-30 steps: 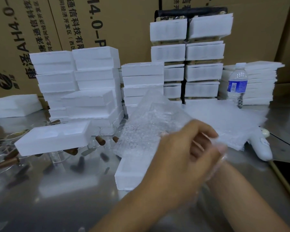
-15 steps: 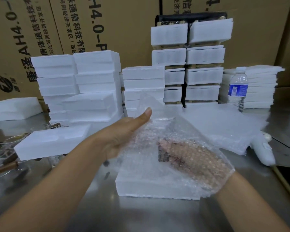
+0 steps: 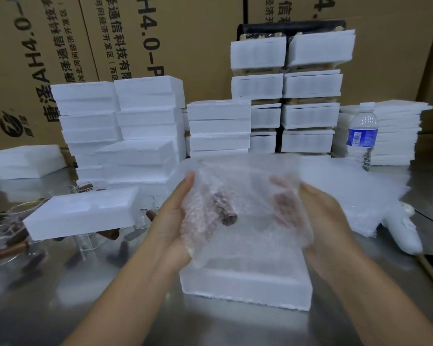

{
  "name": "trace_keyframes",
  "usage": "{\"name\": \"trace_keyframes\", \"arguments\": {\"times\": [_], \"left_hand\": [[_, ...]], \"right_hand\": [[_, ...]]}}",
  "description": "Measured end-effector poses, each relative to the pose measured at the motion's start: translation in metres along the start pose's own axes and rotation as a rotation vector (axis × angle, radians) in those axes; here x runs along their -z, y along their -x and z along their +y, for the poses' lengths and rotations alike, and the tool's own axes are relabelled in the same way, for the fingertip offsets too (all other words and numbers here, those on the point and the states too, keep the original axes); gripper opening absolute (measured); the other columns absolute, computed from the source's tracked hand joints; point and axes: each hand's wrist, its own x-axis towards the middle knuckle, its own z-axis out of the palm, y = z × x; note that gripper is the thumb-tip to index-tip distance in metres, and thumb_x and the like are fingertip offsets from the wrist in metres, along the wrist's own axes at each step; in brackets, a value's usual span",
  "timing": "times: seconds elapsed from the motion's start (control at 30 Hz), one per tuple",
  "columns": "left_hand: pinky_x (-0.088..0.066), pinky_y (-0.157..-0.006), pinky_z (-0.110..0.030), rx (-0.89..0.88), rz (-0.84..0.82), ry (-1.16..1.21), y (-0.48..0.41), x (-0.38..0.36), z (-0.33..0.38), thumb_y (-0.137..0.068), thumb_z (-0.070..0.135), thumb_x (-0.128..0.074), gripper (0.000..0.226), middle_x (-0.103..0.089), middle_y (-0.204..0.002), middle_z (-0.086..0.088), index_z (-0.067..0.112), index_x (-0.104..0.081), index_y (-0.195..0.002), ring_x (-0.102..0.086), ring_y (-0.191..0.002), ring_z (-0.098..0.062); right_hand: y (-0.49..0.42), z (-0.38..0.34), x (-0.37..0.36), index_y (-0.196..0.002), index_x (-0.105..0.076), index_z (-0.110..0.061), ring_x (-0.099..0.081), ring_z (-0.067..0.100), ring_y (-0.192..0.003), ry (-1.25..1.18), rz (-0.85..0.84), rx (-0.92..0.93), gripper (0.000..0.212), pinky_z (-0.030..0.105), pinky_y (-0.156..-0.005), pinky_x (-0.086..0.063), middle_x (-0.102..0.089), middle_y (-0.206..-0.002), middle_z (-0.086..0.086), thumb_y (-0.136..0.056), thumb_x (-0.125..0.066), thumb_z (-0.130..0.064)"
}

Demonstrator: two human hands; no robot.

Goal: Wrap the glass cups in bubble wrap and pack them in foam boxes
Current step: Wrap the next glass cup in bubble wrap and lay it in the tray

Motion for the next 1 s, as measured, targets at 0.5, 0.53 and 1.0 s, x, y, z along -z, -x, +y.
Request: {"name": "trace_keyframes", "arguments": {"times": [0.5,0.53,1.0], "left_hand": [[-0.043,-0.101,-0.050,-0.163,-0.065,0.132,-0.004,0.028,-0.014,-0.029,0.029,-0.098,0.102,-0.061,-0.126,-0.018,0.007,-0.064,-0.123,-0.063,-0.109,-0.034],[-0.044,-0.100,-0.050,-0.171,-0.066,0.123,-0.004,0.029,-0.014,-0.028,0.029,-0.098,0.101,-0.061,-0.126,-0.018,0.007,-0.065,-0.121,-0.063,-0.109,-0.035],[-0.057,-0.064,-0.024,-0.259,-0.026,-0.240,0.008,0.015,-0.024,-0.056,0.038,-0.076,0.075,-0.071,-0.112,-0.007,0.012,-0.058,-0.124,-0.070,-0.096,-0.019]], "right_hand": [[0.010,0.020,-0.019,-0.064,-0.071,-0.018,-0.065,0.000,-0.062,0.208,-0.039,0.176,0.015,0.008,-0.057,-0.046,-0.072,-0.067,-0.006,-0.063,-0.068,-0.033],[0.009,0.018,-0.018,-0.063,-0.071,-0.018,-0.064,0.000,-0.061,0.195,-0.020,0.187,0.015,0.007,-0.057,-0.046,-0.071,-0.065,-0.006,-0.063,-0.068,-0.033],[0.006,0.014,-0.012,-0.088,-0.076,-0.034,-0.068,0.011,-0.094,-0.105,-0.149,0.059,0.034,0.022,-0.076,-0.055,-0.074,-0.095,-0.003,-0.064,-0.063,-0.054]]}}
